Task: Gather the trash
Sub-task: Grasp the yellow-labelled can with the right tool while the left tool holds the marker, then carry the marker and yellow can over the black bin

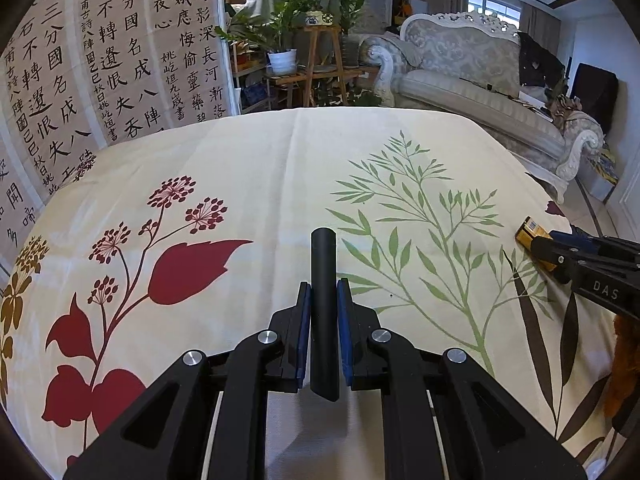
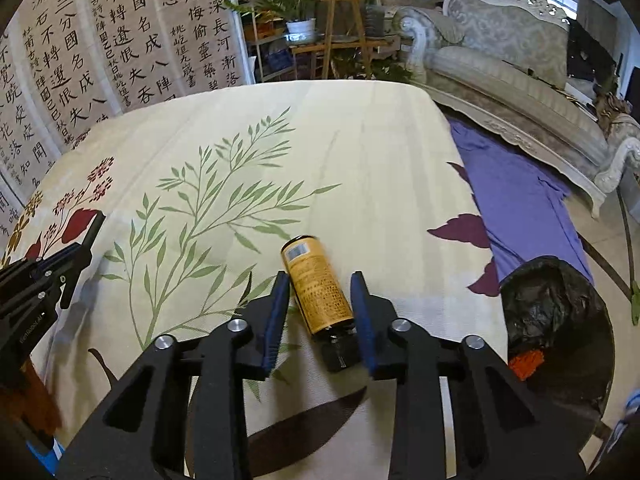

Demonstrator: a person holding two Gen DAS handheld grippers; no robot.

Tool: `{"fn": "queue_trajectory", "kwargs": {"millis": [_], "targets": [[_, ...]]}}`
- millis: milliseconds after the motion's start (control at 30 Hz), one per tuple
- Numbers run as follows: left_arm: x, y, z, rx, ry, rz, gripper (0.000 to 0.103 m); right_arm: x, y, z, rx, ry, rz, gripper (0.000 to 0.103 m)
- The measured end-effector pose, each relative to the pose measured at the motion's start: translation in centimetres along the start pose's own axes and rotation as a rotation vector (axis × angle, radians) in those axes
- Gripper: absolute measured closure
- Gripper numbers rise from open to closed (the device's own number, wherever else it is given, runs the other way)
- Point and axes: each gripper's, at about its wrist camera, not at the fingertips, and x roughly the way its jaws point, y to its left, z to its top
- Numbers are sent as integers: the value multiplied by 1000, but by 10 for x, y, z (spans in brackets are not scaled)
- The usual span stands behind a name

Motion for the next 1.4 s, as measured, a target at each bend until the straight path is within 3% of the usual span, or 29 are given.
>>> {"fn": "queue_trajectory", "kwargs": {"millis": [767, 1133, 1400], "targets": [[-7, -16, -5, 11, -18, -13, 89, -22, 5, -20, -11, -31, -39, 80], [-22, -66, -9, 85, -38, -98, 89, -60, -25, -52, 93, -79, -71, 80], [-35, -121, -11, 164, -64, -186, 89, -96, -74, -85, 207, -121, -146, 80]]}}
